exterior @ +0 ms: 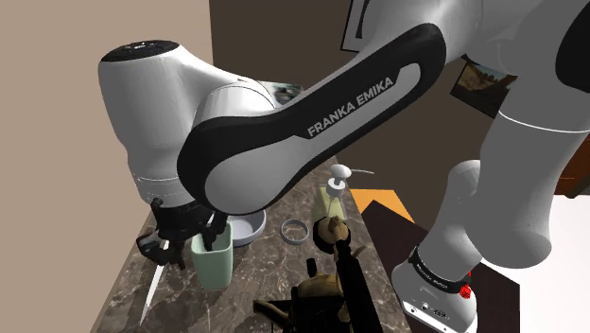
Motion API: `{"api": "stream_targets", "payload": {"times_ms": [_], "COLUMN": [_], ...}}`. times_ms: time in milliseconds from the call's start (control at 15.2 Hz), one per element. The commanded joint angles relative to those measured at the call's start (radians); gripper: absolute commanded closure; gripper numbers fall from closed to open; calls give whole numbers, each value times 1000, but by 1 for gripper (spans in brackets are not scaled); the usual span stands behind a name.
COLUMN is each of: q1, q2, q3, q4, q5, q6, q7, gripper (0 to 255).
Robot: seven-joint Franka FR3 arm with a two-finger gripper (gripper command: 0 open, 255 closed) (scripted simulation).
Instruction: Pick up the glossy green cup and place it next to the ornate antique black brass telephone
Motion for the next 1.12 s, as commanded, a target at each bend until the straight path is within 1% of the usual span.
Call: {"api": "stream_targets", "payload": {"times_ms": [0,264,528,1056], "q1": [0,0,-4,-4], "q2": [0,0,-46,-46], "q3": [0,0,4,4], "q4": [0,0,78,78], "q5": [0,0,25,25], "q6": [0,0,-119,-119], "q7": [0,0,-17,-17], "gripper": [0,0,0,0]}}
